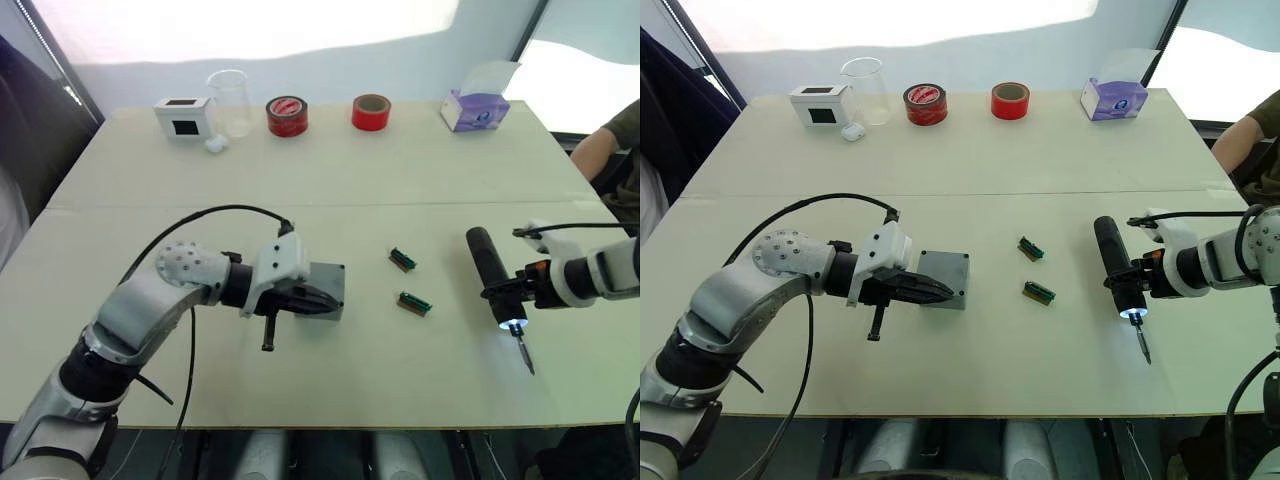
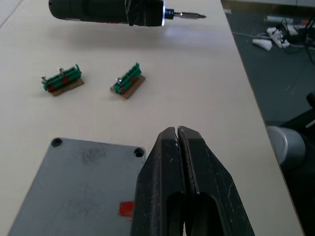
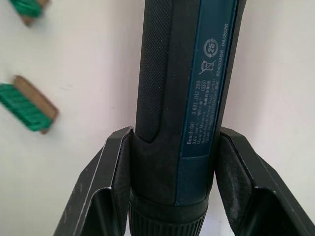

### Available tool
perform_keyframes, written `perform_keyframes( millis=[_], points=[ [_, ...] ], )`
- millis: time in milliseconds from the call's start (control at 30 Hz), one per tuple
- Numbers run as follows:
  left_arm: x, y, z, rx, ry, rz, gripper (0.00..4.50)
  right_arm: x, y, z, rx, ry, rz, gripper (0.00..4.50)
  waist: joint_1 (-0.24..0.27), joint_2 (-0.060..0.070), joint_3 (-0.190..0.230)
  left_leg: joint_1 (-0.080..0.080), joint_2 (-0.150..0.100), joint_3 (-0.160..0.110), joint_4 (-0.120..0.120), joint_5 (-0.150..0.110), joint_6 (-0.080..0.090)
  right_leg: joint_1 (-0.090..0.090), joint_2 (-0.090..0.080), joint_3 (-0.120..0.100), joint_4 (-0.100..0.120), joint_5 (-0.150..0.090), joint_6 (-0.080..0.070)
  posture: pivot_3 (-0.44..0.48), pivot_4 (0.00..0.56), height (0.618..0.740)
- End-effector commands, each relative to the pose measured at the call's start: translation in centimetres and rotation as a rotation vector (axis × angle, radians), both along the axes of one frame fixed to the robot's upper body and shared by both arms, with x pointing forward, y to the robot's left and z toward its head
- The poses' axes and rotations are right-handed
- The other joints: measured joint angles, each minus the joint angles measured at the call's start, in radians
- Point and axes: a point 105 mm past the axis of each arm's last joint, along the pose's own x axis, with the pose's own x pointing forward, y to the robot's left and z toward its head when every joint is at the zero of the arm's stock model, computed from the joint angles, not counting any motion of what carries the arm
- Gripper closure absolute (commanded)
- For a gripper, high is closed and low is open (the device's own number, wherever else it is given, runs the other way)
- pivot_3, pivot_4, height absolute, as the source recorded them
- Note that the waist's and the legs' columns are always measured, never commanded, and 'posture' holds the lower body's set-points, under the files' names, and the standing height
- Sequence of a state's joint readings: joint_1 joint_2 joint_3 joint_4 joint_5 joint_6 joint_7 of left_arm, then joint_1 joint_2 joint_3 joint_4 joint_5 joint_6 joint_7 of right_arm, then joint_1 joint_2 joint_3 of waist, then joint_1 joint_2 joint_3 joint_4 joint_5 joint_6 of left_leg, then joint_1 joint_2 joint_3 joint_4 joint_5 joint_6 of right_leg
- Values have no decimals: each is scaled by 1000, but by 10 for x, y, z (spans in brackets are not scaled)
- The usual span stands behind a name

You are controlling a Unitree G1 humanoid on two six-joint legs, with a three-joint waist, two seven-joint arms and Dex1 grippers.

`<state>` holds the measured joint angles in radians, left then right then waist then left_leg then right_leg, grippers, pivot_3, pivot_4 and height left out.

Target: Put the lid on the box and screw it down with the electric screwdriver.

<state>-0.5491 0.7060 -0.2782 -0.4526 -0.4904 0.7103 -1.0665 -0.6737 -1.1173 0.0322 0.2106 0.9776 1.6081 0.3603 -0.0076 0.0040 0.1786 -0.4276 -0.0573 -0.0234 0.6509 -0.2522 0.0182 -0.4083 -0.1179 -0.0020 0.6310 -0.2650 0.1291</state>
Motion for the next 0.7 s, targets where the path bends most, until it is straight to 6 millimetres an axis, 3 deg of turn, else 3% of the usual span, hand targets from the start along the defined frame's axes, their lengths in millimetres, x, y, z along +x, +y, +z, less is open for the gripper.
perform_keyframes(
  millis=[33, 367, 400, 467, 567, 600, 700],
  points=[
    [3, 0, 10, -28, -43, 11, 4500, 6, -5, 10, -27, -44, -25, 2629, 0, 0, 0, 0, 0, 0, 0, 0, 0, 0, 0, 0, 0, 0, 0, 0, 150, 740],
    [10, 12, 12, -36, -33, 74, 4500, 4, -8, -4, -75, -14, -28, 2629, -1, 0, 0, 0, 0, 0, 1, 0, 0, 0, 0, 0, 0, 0, 1, 0, 150, 740],
    [14, 17, 14, -46, -30, 103, 4500, 5, -7, -7, -87, -16, -23, 1852, -2, 0, 0, 0, 0, 0, 1, 0, 0, 1, 0, 0, 0, 0, 1, 0, 150, 740],
    [18, 24, 17, -59, -26, 138, 4500, 6, -5, -9, -101, -19, -16, 1416, -3, -1, 0, 0, 0, 0, 2, 0, 0, 1, 0, 0, 1, 0, 1, 0, 150, 740],
    [29, 37, 23, -91, -23, 207, 4500, 7, -2, -8, -104, -32, -3, 213, -3, -3, -1, 1, 0, -1, 3, 0, 0, 2, 1, -1, 1, 0, 1, 0, 150, 740],
    [33, 42, 24, -94, -27, 229, 4500, 7, -1, -8, -109, -38, 2, 18, -4, -3, 0, 1, 0, -1, 3, 0, 0, 3, 1, -1, 1, 1, 1, 0, 150, 740],
    [39, 50, 25, -90, -36, 266, 4500, 8, 3, -6, -104, -54, 17, 18, -1, -4, 0, 1, 0, -2, 4, 0, 0, 3, 1, -1, 1, 1, 2, 0, 150, 740]
  ],
)
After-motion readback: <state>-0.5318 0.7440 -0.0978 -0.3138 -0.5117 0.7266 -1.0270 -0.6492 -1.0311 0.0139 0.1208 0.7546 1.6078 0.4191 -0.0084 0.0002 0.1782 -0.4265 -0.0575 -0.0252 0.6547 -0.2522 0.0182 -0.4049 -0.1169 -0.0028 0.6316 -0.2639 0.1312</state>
